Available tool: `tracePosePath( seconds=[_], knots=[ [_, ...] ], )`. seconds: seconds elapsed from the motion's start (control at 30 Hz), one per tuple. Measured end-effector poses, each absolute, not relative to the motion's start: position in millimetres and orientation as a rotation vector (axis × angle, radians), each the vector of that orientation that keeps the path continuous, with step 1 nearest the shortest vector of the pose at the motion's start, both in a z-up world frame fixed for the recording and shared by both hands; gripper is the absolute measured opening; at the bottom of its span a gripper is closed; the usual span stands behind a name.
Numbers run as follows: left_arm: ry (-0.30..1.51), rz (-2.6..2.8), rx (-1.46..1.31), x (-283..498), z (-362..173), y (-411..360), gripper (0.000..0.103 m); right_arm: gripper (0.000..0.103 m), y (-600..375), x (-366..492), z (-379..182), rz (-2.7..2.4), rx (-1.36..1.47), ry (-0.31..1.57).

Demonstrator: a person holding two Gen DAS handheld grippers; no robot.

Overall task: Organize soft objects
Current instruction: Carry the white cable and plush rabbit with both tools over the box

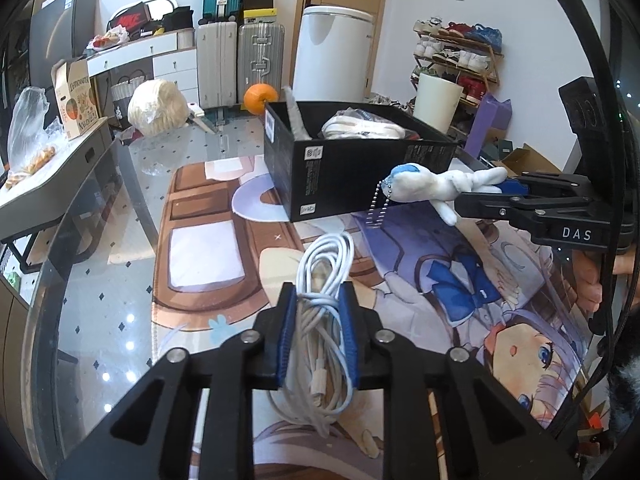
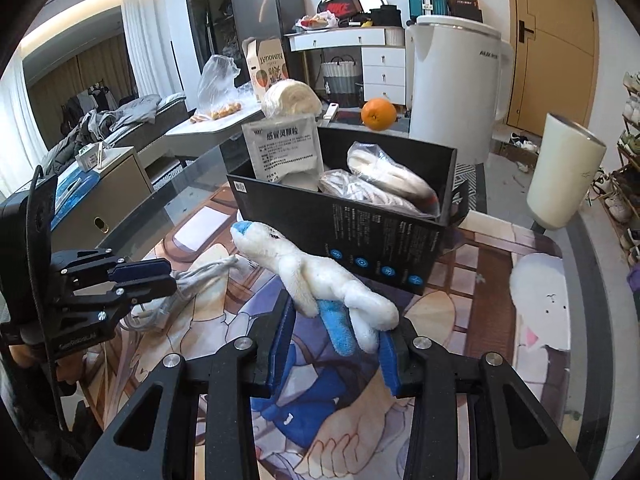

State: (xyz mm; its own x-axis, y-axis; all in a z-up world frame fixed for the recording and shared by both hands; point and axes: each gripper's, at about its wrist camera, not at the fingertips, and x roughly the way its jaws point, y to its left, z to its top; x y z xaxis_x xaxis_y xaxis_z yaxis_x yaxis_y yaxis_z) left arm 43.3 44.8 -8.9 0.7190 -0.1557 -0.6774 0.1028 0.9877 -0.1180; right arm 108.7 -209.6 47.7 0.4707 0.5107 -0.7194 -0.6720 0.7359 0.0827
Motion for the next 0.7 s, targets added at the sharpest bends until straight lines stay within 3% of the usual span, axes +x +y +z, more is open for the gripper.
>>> tracePosePath(
  seconds=[0.13, 0.23, 0.3, 0.37, 0.43, 0.7],
  knots=[
    [0.757, -0.147, -0.054, 44.0, -5.7, 41.4, 0.013, 0.038, -216.8, 105.5, 52.8, 0.734, -0.214, 0.784],
    [0.766, -0.146, -0.051, 45.1, -5.3, 41.8, 0.02, 0.038, -220.6, 103.7, 53.7, 0.732, -0.209, 0.781],
    [0.778, -0.143, -0.052, 46.9, -5.7, 41.9, 0.04, 0.038, -222.2, 103.6, 54.6, 0.732, -0.205, 0.779],
    [0.801, -0.14, -0.035, 49.1, -8.7, 39.6, 0.047, 0.038, -223.0, 103.1, 55.5, 0.731, -0.203, 0.775],
    [0.812, -0.139, -0.025, 50.2, -12.9, 38.2, 0.048, 0.038, -223.9, 102.7, 56.4, 0.731, -0.2, 0.771],
    [0.855, -0.117, -0.018, 58.5, -22.0, 39.8, 0.031, 0.038, -223.5, 98.7, 61.4, 0.736, -0.201, 0.751]
  ],
)
